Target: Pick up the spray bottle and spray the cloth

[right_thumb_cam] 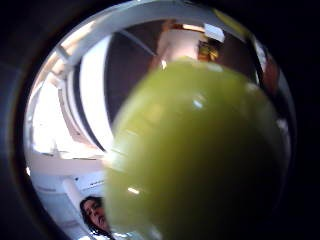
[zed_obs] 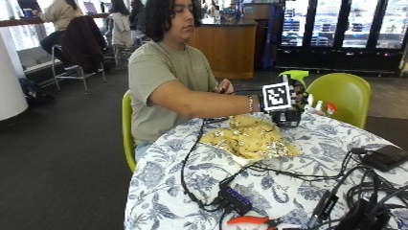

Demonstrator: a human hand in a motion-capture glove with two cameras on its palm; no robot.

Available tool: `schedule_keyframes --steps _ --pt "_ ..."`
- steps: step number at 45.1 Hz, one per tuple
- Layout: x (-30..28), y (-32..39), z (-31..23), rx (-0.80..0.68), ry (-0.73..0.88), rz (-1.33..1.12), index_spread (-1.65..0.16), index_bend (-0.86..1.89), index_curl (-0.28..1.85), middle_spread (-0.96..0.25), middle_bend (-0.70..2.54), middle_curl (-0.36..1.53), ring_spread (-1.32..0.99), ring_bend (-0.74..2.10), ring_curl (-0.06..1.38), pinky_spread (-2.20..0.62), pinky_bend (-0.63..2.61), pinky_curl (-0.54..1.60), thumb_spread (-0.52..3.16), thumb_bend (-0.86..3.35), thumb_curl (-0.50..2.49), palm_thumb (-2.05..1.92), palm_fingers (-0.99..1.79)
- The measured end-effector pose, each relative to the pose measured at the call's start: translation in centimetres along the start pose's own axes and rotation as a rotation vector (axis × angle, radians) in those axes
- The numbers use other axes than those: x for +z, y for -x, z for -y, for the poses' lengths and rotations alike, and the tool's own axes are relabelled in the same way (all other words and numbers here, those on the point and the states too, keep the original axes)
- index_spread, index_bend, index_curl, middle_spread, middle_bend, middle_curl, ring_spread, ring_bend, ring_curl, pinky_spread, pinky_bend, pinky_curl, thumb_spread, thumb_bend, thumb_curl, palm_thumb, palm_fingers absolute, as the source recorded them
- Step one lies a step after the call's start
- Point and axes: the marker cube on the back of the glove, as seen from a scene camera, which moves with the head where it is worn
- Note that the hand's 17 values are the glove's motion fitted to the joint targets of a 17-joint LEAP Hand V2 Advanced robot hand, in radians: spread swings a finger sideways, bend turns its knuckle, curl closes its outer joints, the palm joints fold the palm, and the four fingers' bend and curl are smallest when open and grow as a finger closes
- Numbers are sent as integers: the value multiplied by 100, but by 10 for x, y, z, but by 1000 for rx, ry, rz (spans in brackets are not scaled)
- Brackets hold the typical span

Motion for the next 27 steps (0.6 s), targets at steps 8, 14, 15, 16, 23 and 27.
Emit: schedule_keyframes --steps 8,14,15,16,23,27 --pt "-62 -14 -60 -8 111 -347 -30 9 53 -7 38 45 -14 43 42 10 31 40 85 -7 58 73 40" --pt "-118 -16 -122 3 179 -519 -35 10 41 -8 29 40 -14 38 36 17 31 37 90 -6 52 65 30" --pt "-127 -16 -133 5 188 -544 -35 10 41 -8 28 40 -14 37 36 17 31 37 91 -6 51 64 29" --pt "-134 -15 -143 6 197 -567 -35 10 40 -8 28 39 -14 37 36 18 31 36 91 -5 50 63 28" --pt "-170 -3 -198 -37 235 -751 -39 13 35 -9 26 38 -14 35 34 20 29 35 93 -4 45 58 24" --pt "-184 8 -224 -96 253 -831 -41 13 33 -10 26 38 -14 34 33 21 27 35 94 -4 43 57 23"
